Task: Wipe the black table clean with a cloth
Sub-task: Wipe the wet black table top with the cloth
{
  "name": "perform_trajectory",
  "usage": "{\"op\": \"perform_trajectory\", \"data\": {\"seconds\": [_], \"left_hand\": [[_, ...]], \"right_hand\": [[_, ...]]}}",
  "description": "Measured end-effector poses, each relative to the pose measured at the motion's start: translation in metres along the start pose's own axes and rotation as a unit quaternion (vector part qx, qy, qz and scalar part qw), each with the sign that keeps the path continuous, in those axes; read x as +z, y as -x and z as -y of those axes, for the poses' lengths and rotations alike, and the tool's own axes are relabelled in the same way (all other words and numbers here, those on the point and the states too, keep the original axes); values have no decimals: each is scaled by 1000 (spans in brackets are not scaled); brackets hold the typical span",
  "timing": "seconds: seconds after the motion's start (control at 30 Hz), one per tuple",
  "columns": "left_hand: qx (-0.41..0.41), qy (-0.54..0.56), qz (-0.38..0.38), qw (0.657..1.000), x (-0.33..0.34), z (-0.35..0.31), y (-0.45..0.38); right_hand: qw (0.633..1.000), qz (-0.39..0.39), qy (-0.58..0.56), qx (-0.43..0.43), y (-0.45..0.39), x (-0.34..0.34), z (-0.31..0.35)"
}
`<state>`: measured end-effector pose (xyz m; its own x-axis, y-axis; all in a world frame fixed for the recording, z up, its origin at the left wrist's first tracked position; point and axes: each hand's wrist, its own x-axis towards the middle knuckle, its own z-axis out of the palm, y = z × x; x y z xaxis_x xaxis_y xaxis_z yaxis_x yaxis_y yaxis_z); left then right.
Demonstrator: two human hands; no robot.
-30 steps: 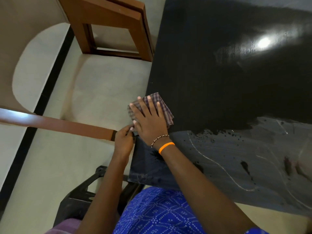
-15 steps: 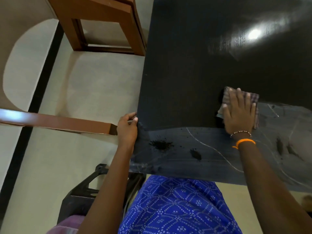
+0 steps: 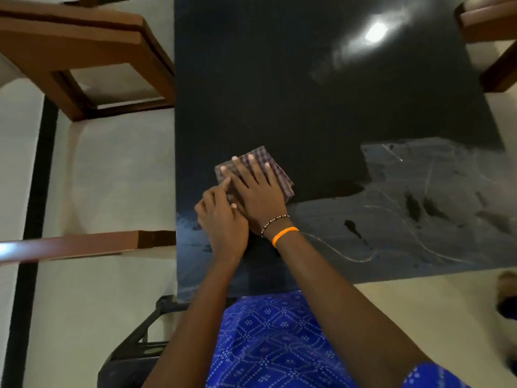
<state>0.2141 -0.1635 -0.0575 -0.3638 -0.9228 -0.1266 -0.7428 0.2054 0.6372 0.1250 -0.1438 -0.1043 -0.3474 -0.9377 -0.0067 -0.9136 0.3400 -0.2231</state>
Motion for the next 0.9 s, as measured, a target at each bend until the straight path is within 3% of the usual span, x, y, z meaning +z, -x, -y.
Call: {"op": "perform_trajectory", "data": {"seconds": [0.07, 0.23, 0.43, 0.53, 0.63, 0.73, 0.9], "left_hand": [[26, -6, 14, 1000, 11, -14, 4], [93, -45, 72, 992, 39, -47, 15], [154, -159, 138, 966, 70, -63, 31], [151, -167, 131, 966, 72, -63, 33], [146, -165, 131, 967, 70, -64, 33], [136, -167, 130, 968, 70, -66, 36], [107, -170, 128, 971, 73, -74, 37]], "right_hand": [[1000, -12, -4, 9, 11, -6, -28], [988, -32, 1, 149, 63, -33, -139], [935, -38, 33, 351, 130, -68, -282], [909, -50, 17, 413, 142, -77, -308], [881, -69, 6, 467, 128, -73, -290], [904, -59, 0, 423, 93, -63, -241], [985, -5, -45, 168, 32, -40, -144]]}}
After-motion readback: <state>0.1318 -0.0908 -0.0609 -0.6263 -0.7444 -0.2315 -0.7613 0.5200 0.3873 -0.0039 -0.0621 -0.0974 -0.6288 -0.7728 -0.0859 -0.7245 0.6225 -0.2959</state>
